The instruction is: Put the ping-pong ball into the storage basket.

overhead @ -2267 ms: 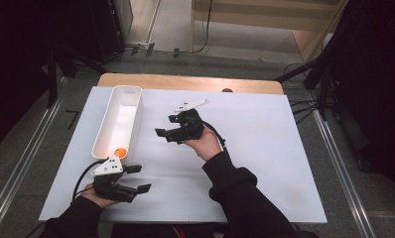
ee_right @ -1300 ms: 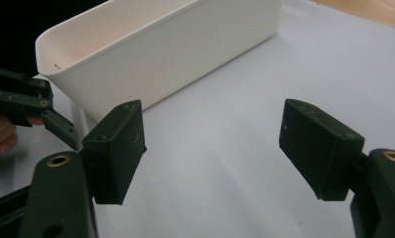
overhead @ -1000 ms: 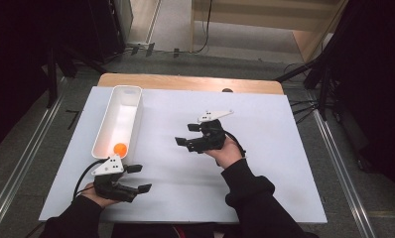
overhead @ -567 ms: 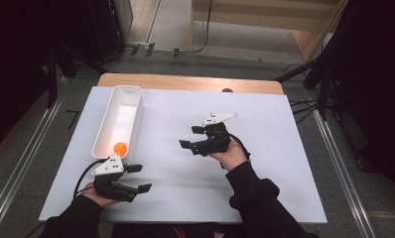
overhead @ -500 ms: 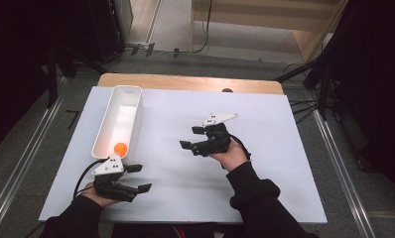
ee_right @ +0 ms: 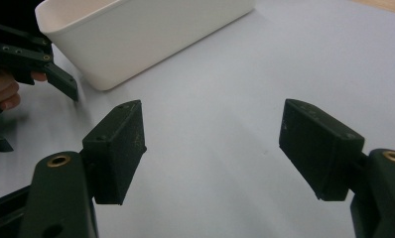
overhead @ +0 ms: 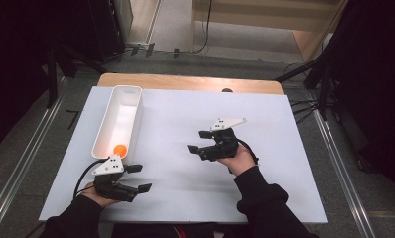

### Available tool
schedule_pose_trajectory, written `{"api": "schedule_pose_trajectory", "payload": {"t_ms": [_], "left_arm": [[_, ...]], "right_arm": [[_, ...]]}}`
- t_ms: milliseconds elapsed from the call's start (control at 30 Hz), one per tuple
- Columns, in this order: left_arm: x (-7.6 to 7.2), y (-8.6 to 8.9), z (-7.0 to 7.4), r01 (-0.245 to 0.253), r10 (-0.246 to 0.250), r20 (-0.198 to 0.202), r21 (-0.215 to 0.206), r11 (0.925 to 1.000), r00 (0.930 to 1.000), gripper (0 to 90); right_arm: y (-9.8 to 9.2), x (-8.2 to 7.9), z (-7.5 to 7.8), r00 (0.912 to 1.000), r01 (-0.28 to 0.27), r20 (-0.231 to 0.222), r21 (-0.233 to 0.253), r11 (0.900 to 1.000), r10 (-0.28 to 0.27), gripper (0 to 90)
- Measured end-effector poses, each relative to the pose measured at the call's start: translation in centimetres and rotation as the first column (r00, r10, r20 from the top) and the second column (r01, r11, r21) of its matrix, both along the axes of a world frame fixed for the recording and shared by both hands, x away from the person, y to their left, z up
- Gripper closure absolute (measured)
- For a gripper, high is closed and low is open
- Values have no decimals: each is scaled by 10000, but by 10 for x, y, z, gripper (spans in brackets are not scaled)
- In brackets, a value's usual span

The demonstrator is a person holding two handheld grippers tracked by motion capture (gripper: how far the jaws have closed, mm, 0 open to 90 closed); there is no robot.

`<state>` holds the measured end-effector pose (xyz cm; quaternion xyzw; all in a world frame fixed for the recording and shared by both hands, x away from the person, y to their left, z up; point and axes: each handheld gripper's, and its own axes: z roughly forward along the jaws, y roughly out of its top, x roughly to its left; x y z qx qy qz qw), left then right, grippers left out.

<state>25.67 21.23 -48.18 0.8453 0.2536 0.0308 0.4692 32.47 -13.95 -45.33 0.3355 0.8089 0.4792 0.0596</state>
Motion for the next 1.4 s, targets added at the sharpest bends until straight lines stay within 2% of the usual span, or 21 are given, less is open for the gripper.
{"api": "schedule_pose_trajectory", "payload": {"t_ms": [500,633,1400], "left_arm": [[0,0,0,-11,11,-6,9,10000,10000,231],[0,0,0,-3,3,0,15,10000,10000,231],[0,0,0,-16,16,-19,5,10000,10000,231]], "right_arm": [[-14,-8,0,9998,186,61,75,9998,-187,248],[-19,-10,-2,9995,290,-86,144,9995,-289,248],[-40,-25,-12,9970,755,-142,-18,9971,-755,248]]}}
